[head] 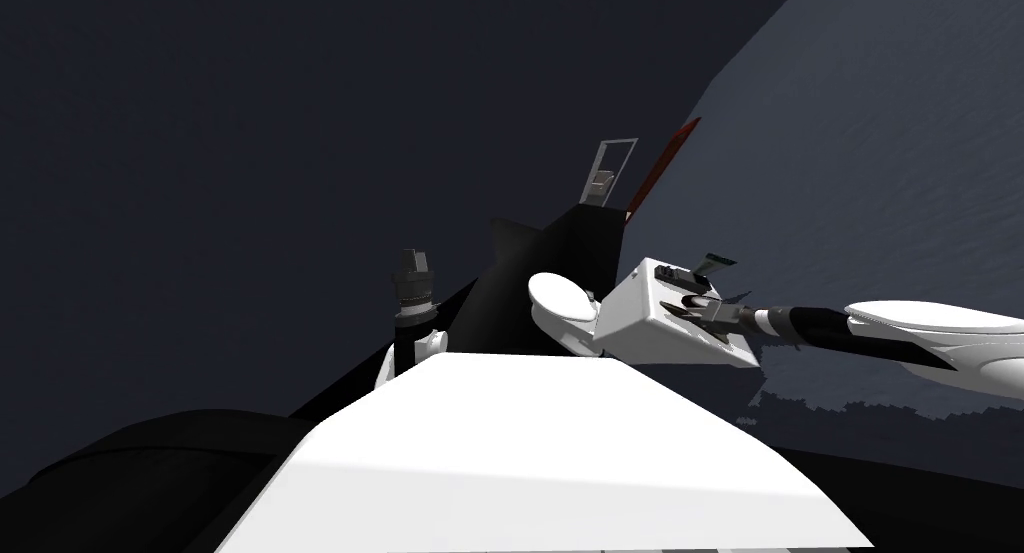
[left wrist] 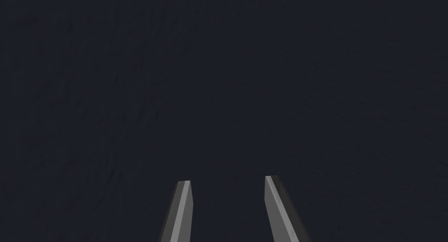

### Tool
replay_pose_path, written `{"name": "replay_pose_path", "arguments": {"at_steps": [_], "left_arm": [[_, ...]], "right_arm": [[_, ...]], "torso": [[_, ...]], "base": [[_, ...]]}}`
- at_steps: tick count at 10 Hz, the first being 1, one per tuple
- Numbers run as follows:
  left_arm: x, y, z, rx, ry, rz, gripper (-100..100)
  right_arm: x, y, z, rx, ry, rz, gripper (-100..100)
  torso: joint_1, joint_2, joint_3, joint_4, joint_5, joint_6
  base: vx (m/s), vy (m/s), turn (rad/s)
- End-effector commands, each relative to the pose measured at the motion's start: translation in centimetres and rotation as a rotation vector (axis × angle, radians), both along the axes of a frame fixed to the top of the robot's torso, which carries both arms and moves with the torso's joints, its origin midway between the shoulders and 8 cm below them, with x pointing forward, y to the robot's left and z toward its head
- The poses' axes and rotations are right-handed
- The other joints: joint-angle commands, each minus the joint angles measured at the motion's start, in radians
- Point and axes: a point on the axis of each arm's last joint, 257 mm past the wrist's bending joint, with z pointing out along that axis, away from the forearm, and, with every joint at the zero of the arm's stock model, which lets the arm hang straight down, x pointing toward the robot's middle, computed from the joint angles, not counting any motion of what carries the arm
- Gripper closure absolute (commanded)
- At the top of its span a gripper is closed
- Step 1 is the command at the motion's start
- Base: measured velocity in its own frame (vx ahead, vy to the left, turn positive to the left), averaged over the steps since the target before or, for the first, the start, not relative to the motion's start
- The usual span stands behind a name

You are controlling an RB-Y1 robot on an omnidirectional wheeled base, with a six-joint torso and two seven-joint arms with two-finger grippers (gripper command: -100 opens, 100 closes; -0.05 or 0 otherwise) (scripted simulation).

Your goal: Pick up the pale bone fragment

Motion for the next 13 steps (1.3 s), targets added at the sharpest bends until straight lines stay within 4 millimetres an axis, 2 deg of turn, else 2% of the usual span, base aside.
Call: {"name": "replay_pose_path", "arguments": {"at_steps": [1,11,12,13], "left_arm": [[0.0,0.0,0.0,0.0,0.0,0.0,0],[0.0,0.0,0.0,0.0,0.0,0.0,0],[0.0,0.0,0.0,0.0,0.0,0.0,0],[0.0,0.0,0.0,0.0,0.0,0.0,0]], "right_arm": [[-0.4,-0.5,-0.1,0.001,0.002,-0.008,100],[-4.4,-4.7,1.4,-0.005,-0.004,-0.101,100],[-4.1,-4.3,1.2,-0.002,-0.001,-0.096,100],[-4.2,-4.3,1.2,-0.002,-0.002,-0.096,0]], "torso": [[0.0,0.0,0.0,0.0,0.0,0.0],[0.0,-0.001,0.0,0.0,0.001,0.0],[0.001,0.0,0.0,0.001,0.001,-0.001],[0.0,-0.001,0.0,0.0,0.001,0.0]], "base": [[-0.032,0.011,0.024],[-0.034,0.011,0.094],[-0.022,0.003,0.032],[0.0,0.0,0.0]]}}
